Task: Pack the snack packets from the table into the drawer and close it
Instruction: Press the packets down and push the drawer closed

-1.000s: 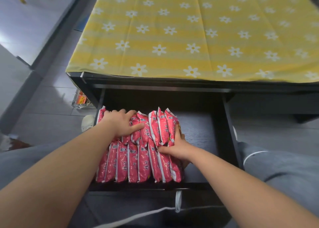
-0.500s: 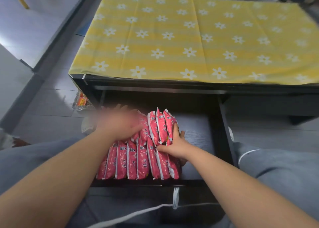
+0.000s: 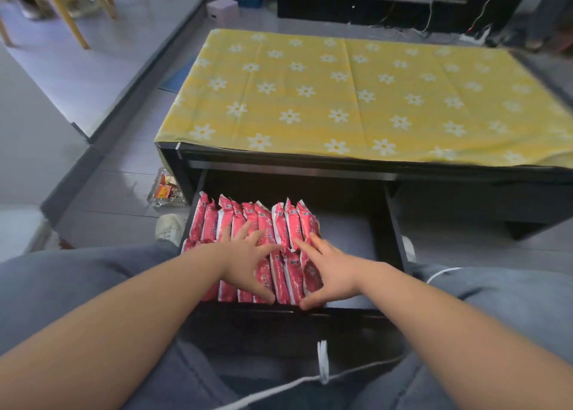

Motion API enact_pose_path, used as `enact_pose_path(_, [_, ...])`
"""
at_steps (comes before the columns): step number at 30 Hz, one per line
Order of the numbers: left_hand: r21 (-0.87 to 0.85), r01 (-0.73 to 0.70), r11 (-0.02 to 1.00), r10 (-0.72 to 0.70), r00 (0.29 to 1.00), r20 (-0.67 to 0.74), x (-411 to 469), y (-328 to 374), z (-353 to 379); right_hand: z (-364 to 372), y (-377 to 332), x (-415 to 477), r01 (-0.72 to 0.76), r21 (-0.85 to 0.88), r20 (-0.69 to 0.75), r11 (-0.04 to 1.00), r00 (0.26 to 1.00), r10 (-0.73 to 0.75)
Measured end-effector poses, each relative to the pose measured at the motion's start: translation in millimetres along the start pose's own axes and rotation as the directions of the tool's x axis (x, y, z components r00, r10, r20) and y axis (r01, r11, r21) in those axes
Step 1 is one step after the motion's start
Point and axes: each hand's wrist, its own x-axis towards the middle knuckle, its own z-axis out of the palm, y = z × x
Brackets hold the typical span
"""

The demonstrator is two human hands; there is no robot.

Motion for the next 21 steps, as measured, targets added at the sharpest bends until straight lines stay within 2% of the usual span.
enact_pose_path(2, [0.081,-0.031,0.996,0.027,0.998,0.052,-6,6,9,3,-5,-10,0.020,-0.081,0.035,0.997,0.999,-0.017])
enact_pose_path(6, [0.191,-0.025,0.981,0.021,1.000,0.021,-12,15,20,13,-17,-22,-0.030,-0.279,0.019,0.960,0.999,0.036])
enact_pose_path(13, [0.219,-0.004,0.976,0.024,0.996,-0.088,-14,18,16,18,-26,-22,-0.081,-0.335,-0.073,0.939,0.996,0.059])
enact_pose_path(21, [0.115,0.119,0.986,-0.090,0.969,-0.229,-10,6,2,12,-20,-13,-0.214,-0.283,-0.330,0.935,0.937,0.114])
